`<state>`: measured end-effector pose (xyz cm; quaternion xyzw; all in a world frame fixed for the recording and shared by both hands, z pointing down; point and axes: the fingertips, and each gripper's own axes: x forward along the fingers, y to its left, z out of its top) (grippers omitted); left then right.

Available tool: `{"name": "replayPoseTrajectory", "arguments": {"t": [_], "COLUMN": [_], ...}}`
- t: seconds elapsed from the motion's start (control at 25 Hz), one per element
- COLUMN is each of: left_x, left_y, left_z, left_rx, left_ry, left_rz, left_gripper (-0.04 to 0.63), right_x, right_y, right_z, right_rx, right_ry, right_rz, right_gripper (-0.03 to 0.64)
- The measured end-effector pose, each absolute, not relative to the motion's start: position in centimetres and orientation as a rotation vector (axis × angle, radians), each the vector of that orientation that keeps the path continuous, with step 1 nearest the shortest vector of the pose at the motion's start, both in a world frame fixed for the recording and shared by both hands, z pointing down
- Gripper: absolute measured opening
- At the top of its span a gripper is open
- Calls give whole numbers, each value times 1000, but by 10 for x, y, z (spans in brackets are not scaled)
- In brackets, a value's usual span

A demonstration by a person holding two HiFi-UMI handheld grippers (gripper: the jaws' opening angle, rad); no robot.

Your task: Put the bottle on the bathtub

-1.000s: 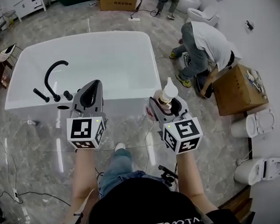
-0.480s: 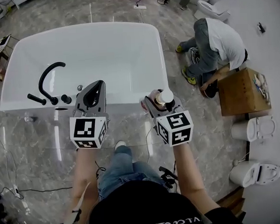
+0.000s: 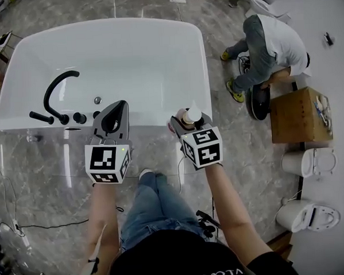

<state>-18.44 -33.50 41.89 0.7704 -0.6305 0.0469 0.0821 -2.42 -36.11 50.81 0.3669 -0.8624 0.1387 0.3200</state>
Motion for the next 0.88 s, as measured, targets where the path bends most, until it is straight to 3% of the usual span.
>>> {"name": "replayPoseTrajectory", "arguments": {"t": [0.44,0.88], "left_x": [-191,-189], "left_y": [-340,-340], "left_z": [460,493], "left_rx": [2187,2131], "left_ry": [-1900,-1906], "left_rz": [177,225], "left_gripper": [12,12], "right_x": [-44,-55], "right_y": [-401,-411], "right_z": [596,648], "right_rx": [902,801], "right_ry": [-2189,-2203], "right_rz": [469,349], "right_gripper": [224,225]}}
